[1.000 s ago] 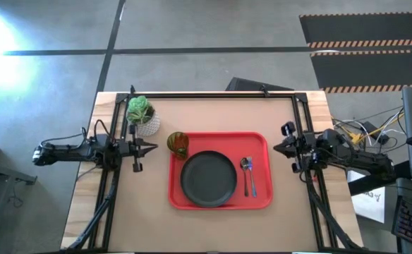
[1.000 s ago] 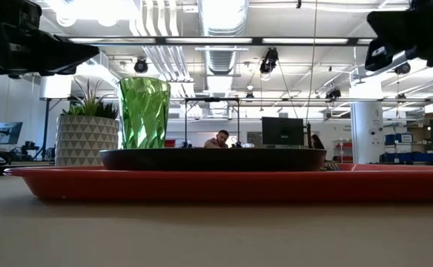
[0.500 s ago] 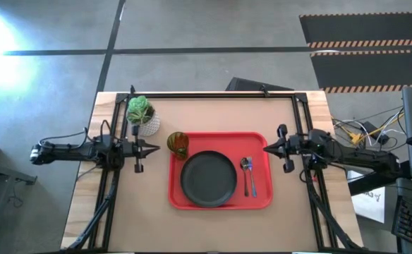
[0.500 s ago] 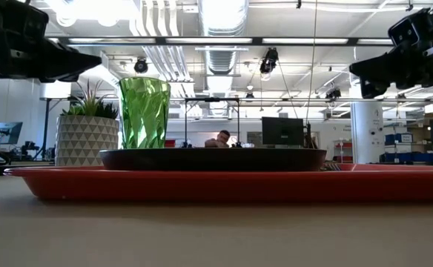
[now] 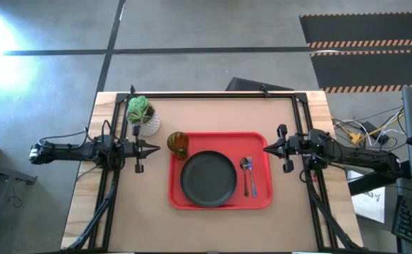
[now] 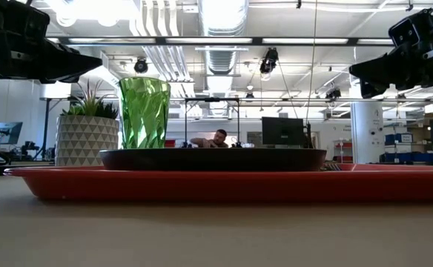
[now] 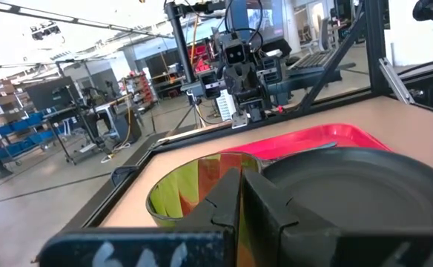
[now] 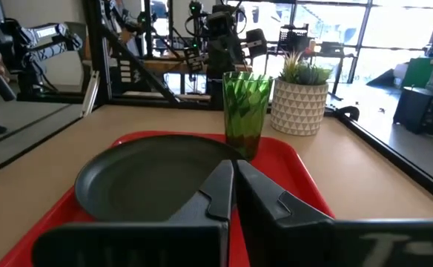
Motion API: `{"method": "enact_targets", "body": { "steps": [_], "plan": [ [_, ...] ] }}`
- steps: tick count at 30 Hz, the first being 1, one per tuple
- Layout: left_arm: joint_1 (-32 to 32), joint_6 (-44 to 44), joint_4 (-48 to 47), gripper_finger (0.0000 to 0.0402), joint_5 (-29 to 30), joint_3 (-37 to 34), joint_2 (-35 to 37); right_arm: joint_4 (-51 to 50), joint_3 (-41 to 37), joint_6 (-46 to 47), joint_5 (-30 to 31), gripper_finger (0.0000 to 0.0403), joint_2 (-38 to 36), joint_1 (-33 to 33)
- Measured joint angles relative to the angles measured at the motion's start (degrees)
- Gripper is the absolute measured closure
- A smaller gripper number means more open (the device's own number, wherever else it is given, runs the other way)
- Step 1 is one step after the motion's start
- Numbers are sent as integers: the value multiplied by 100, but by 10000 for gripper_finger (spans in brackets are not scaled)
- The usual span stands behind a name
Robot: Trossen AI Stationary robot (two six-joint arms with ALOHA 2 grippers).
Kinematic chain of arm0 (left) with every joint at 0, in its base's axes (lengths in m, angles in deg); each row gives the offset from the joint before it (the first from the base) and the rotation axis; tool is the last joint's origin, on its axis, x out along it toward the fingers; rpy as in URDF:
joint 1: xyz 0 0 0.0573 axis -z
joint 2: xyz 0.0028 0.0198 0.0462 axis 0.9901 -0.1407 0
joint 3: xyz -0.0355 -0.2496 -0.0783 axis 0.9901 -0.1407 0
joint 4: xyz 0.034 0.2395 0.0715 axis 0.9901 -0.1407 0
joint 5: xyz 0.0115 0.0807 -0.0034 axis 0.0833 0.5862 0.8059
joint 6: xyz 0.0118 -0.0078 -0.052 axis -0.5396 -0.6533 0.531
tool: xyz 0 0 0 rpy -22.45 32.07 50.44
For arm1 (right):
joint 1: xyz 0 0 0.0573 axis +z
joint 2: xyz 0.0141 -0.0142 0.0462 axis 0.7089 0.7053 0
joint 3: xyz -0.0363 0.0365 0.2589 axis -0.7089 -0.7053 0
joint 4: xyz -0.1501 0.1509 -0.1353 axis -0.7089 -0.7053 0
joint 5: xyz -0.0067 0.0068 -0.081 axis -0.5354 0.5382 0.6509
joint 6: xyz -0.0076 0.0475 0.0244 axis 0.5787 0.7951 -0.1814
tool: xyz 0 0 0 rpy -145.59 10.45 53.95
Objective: Pick and place plate/cup/fork/spoon on tray
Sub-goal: Return to Home Position
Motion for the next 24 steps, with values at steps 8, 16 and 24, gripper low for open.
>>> {"method": "enact_targets", "body": {
  "steps": [8,16,24],
  "plan": [
    [0,-1,-2,402,0,0,-8,0,0,7,-9,394,0,0],
    [0,-4,-3,402,0,-1,-13,-16,-2,341,-11,394,0,0],
    [2,-5,-4,402,0,-2,-10,-20,-2,1058,-9,394,2,0]
  ]
}}
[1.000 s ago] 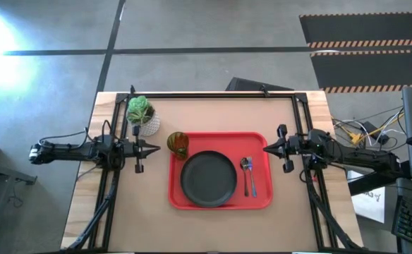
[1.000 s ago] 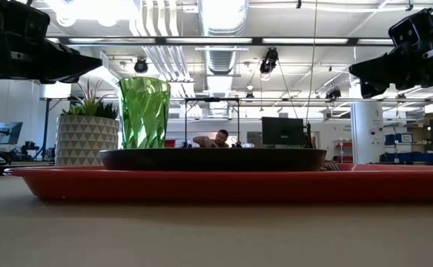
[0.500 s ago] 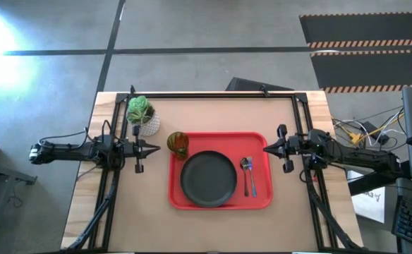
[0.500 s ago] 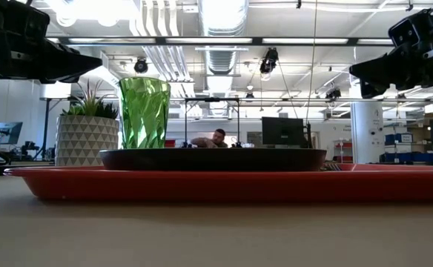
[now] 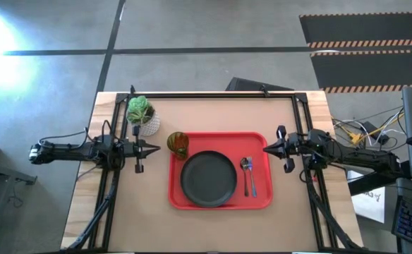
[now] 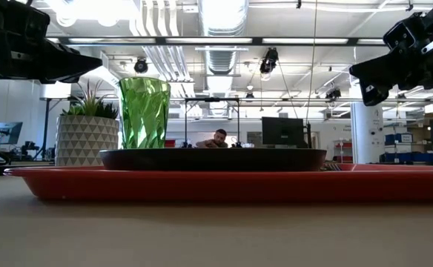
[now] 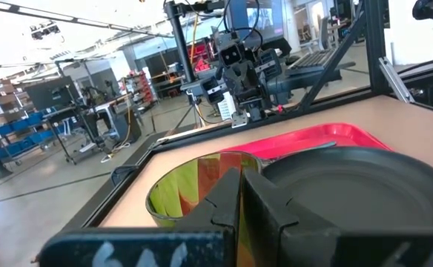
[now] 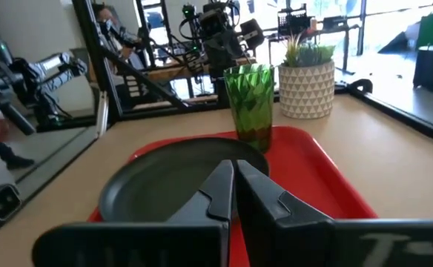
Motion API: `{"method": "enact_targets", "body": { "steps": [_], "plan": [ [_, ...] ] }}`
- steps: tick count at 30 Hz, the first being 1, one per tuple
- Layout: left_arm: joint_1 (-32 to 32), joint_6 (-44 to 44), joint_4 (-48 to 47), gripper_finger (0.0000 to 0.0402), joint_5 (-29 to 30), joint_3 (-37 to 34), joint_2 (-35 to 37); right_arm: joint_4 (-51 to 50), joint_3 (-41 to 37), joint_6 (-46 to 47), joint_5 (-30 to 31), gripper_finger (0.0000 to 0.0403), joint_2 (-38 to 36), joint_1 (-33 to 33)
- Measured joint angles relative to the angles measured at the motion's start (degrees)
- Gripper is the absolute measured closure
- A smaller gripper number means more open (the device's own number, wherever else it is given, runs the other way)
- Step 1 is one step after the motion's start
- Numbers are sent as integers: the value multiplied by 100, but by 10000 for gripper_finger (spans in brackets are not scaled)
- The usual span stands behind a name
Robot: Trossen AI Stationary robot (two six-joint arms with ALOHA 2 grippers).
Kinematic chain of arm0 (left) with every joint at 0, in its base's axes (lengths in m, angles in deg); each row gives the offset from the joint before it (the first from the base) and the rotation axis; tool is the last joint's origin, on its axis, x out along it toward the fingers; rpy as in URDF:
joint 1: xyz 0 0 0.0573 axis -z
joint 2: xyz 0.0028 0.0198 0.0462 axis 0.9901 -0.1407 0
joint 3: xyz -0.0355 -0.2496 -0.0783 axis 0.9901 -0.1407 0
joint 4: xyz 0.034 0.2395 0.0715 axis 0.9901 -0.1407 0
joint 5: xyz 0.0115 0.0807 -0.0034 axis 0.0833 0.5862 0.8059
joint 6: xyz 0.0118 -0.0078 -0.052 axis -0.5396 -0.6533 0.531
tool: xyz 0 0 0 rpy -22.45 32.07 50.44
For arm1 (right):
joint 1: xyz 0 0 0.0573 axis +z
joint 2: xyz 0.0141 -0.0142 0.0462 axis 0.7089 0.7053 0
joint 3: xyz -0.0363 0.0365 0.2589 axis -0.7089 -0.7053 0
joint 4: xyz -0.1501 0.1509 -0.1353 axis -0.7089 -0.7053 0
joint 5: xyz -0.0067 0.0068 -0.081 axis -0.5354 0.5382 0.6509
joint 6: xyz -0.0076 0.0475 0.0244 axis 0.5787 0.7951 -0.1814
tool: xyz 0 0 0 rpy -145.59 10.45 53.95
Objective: Pick and place plate/cup/fork/spoon on tray
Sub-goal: Return to Home Position
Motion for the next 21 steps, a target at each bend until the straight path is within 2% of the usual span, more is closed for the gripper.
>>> {"method": "enact_targets", "body": {
  "steps": [21],
  "plan": [
    [1,-2,2,402,0,0,-40,0,0,-9,1,394,0,0]
  ]
}}
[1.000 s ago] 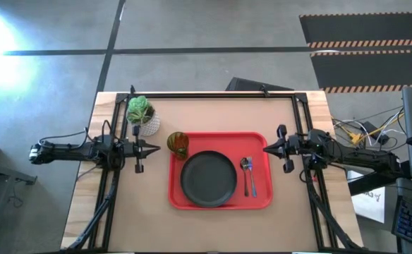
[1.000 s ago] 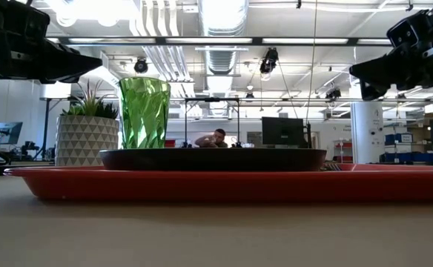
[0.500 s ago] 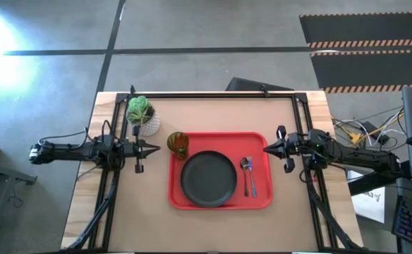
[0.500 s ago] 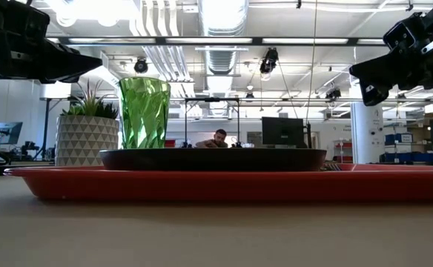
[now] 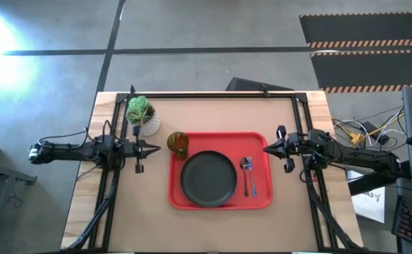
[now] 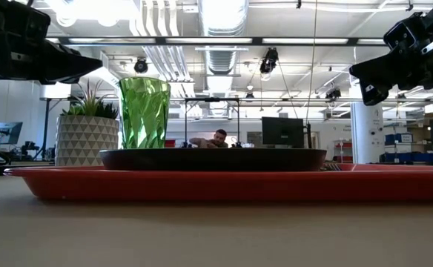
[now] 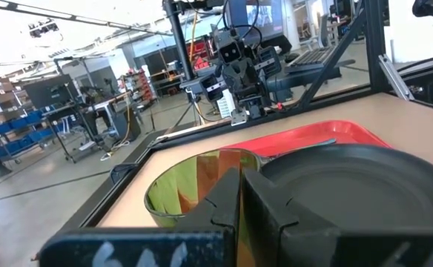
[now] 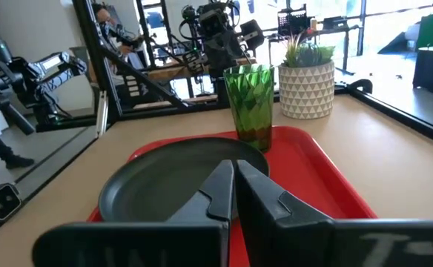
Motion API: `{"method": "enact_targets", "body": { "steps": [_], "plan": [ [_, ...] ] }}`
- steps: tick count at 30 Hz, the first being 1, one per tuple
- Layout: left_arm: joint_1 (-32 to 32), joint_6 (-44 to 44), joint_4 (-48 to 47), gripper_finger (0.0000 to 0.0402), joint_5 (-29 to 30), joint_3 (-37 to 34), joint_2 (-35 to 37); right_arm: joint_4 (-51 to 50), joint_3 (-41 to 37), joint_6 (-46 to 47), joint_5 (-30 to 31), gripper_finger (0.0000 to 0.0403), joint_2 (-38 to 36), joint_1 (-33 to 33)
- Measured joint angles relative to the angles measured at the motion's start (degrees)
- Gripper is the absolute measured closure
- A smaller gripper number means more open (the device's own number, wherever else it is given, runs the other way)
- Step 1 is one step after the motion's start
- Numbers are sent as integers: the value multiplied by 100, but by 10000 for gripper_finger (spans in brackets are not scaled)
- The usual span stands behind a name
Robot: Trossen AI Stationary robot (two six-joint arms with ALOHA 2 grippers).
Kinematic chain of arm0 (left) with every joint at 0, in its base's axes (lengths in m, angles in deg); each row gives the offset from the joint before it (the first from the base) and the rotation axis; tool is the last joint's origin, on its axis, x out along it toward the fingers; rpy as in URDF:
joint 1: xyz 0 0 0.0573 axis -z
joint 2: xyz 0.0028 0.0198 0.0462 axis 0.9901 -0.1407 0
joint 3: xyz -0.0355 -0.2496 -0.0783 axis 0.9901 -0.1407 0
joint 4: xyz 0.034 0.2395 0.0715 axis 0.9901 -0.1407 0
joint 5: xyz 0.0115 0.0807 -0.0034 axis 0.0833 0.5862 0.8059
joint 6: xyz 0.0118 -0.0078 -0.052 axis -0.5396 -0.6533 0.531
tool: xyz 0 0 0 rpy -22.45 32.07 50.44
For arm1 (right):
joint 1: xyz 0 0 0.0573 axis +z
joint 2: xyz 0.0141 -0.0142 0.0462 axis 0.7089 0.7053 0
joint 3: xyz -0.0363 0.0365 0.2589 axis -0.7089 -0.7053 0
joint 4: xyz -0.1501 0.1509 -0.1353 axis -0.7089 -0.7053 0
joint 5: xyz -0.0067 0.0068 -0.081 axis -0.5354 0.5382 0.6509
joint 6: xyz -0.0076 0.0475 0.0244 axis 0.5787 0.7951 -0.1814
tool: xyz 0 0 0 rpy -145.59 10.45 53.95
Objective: Pick and place plate/cup/fork/spoon on tray
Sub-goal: Return to Home Position
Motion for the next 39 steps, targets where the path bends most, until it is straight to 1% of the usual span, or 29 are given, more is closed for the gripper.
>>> {"method": "enact_targets", "body": {
  "steps": [39],
  "plan": [
    [0,0,-2,402,0,-2,-112,-2,0,2,0,394,0,0]
  ]
}}
